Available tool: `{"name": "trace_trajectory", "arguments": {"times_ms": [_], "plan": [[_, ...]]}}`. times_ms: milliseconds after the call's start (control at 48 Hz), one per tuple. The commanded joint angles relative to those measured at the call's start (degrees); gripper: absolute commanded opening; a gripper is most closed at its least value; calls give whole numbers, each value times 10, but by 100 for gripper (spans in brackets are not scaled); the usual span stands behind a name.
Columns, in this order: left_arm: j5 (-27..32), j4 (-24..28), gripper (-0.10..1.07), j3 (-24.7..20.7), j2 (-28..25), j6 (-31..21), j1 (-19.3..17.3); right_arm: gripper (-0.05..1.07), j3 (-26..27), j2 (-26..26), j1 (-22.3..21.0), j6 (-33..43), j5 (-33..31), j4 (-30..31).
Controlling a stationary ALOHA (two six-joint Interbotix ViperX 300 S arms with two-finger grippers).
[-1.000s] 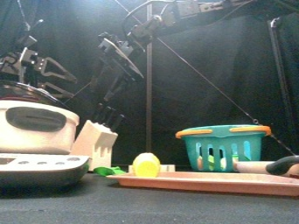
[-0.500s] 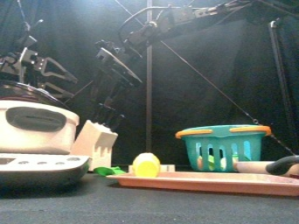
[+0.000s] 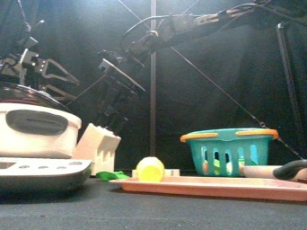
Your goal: Grab cleave
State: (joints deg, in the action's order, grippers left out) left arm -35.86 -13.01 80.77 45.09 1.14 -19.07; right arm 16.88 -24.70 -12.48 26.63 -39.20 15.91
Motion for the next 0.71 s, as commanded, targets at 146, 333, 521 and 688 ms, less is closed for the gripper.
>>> {"name": "trace_trajectory", "arguments": {"times_ms": [146, 333, 521, 688], "plan": [[-4, 1, 104, -6, -1, 1, -2, 73, 33, 5, -7, -2, -5, 2], [-4, 0, 104, -5, -1, 1, -2, 67, 35, 3, -6, -2, -15, 4], [-4, 0, 104, -5, -1, 2, -2, 56, 35, 1, -5, -2, -18, 4], [-4, 0, 104, -6, -1, 1, -2, 48, 38, 1, -4, -1, -19, 8]]}}
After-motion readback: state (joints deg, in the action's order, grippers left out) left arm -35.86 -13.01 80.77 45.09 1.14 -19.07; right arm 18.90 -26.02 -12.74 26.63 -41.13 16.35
